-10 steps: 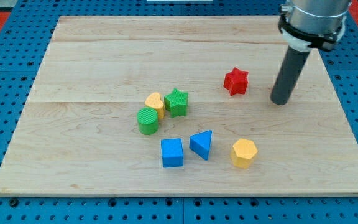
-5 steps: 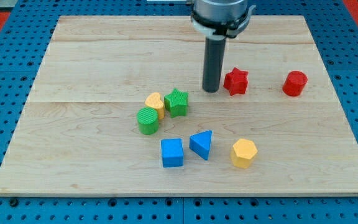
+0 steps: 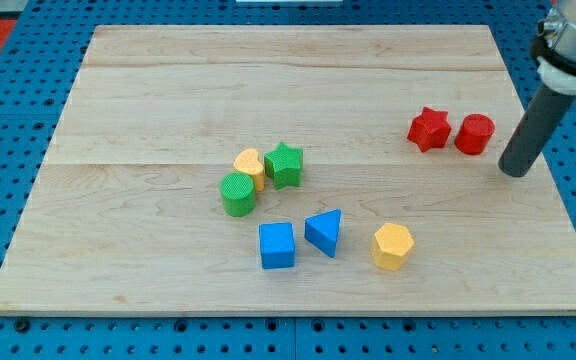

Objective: Put red blocks together at the center right of the board

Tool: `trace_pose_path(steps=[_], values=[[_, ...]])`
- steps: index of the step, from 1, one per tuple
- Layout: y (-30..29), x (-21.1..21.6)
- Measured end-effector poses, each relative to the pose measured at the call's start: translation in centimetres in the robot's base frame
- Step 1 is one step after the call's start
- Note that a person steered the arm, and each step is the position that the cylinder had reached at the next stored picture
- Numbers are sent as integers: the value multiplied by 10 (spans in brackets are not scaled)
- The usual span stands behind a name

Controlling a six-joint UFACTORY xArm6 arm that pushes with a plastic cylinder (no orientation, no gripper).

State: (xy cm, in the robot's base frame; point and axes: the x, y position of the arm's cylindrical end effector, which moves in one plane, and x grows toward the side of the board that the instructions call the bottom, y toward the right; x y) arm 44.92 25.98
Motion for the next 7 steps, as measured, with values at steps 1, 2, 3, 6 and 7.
trace_pose_path(steps=[1,2,3,6,7], values=[[21,-1],[30,-10],[16,-20],[-17,-25],[-25,-25]])
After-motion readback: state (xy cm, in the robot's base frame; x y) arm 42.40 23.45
